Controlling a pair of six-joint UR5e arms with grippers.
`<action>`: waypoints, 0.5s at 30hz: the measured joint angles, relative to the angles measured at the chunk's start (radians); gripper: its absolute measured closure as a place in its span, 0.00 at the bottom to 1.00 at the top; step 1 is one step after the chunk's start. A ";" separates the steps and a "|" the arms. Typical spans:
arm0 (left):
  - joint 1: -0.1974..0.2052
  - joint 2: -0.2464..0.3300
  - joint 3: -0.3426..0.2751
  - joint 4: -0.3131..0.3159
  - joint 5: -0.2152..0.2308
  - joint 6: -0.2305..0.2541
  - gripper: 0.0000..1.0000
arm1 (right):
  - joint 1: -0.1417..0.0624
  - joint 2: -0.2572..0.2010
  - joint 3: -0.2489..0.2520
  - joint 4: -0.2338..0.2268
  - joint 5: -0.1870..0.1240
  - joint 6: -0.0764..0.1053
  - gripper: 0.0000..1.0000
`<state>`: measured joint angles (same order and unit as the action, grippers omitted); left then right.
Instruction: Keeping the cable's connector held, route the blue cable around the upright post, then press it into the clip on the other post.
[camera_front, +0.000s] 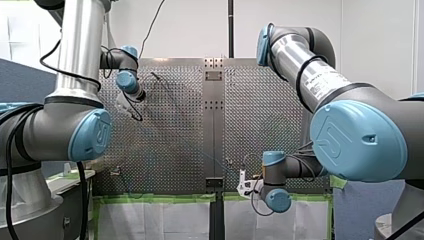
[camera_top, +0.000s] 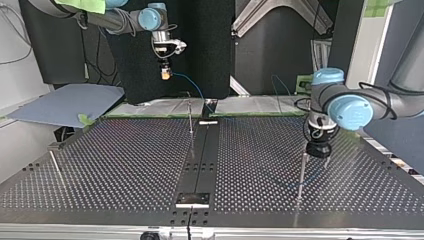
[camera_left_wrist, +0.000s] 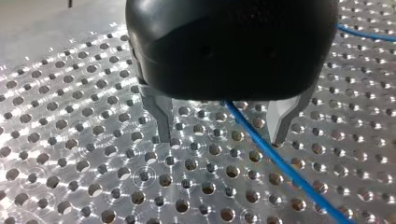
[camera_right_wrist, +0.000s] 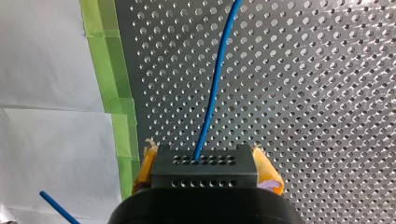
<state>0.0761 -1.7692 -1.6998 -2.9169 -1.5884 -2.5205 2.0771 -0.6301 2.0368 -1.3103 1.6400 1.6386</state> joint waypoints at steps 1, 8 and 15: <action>0.001 0.005 -0.006 0.003 -0.001 0.002 0.02 | 0.000 0.000 0.000 0.000 0.000 0.000 1.00; 0.003 0.047 -0.058 0.023 0.005 0.011 0.02 | 0.000 0.000 -0.001 0.000 -0.006 0.000 1.00; 0.002 0.076 -0.091 0.031 0.024 0.021 0.02 | 0.000 0.000 -0.002 0.000 -0.008 0.000 1.00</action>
<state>0.0779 -1.6927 -1.7911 -2.8860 -1.5642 -2.4997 2.0773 -0.6304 2.0351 -1.3102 1.6320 1.6386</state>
